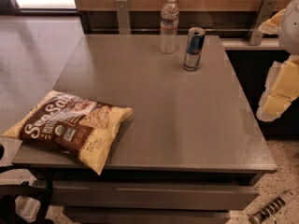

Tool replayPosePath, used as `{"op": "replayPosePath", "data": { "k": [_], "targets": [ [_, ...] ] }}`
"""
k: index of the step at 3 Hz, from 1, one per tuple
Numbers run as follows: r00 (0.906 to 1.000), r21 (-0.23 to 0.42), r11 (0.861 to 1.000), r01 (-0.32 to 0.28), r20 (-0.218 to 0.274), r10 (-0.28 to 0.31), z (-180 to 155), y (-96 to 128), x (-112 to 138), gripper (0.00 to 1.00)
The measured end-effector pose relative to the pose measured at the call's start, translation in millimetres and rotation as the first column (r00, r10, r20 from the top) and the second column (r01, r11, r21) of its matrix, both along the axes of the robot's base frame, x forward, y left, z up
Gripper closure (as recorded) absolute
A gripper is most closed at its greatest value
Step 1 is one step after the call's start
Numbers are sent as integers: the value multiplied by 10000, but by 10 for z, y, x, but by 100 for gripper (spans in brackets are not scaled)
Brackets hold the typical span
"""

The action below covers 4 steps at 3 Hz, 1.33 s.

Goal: Move redbull can near brown chip bag

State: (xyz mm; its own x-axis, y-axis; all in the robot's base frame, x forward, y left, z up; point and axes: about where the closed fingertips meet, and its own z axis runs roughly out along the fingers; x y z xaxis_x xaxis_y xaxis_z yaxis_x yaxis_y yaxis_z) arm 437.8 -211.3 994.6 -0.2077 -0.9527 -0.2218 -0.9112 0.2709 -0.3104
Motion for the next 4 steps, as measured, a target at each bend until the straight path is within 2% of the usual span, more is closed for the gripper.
{"op": "replayPosePath", "data": {
  "k": [1,2,3,4],
  "targets": [
    [10000,0,10000,0,2,0,1,0,0,0],
    [9992,306,9993,210,343,-220,57,-48,207,0],
    [9932,1311,9898,554,947,-681,105,-175,576,0],
    [9808,2896,9546,699,1549,-1188,32,-313,930,0]
  ]
}}
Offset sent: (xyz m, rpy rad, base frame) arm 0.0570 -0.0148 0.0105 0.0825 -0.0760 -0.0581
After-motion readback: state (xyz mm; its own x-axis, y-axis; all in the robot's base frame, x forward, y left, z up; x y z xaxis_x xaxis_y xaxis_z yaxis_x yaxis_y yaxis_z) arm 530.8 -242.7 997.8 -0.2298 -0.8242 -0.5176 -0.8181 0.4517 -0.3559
